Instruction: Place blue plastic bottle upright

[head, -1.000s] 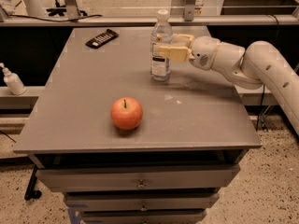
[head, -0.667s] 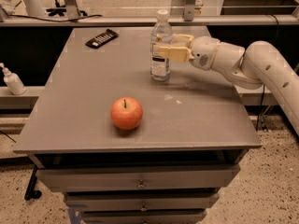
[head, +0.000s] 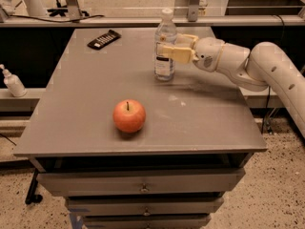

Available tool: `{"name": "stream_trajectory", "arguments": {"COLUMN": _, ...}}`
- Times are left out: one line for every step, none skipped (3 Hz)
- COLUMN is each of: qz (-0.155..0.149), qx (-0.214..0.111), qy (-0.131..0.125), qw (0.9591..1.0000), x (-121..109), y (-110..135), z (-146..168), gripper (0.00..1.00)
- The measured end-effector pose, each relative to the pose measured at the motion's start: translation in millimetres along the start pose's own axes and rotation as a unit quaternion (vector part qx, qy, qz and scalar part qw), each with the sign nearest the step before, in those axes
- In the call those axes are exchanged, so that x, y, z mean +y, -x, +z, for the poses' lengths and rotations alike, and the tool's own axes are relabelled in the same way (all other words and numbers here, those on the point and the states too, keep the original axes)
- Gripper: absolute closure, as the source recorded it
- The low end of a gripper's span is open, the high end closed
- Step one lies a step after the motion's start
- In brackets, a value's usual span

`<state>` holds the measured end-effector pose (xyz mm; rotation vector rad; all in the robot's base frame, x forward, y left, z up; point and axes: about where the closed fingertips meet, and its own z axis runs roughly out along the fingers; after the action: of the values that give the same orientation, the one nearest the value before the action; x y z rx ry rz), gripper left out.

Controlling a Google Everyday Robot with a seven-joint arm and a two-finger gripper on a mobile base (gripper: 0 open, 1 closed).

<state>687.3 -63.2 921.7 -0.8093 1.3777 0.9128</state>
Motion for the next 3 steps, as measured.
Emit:
{"name": "stream_trajectory", "arguments": {"qz": 0.000, "qx": 0.000, "qy": 0.000, "qw": 1.0000, "x": 0.0, "y": 0.0, "z": 0.0, "gripper": 0.15}}
{"name": "stream_trajectory", "arguments": {"qz": -0.013, "qx": 0.008, "qy": 0.002, "qw": 0.9999, "x": 2.5, "y": -2.7, "z": -3.7, "gripper": 0.00}}
{"name": "stream_trajectory", "arguments": {"qz": -0.022, "qx": 0.014, "qy": 0.002, "qw": 0.9997, "x": 3.9, "y": -3.6, "z": -7.2, "gripper": 0.00}}
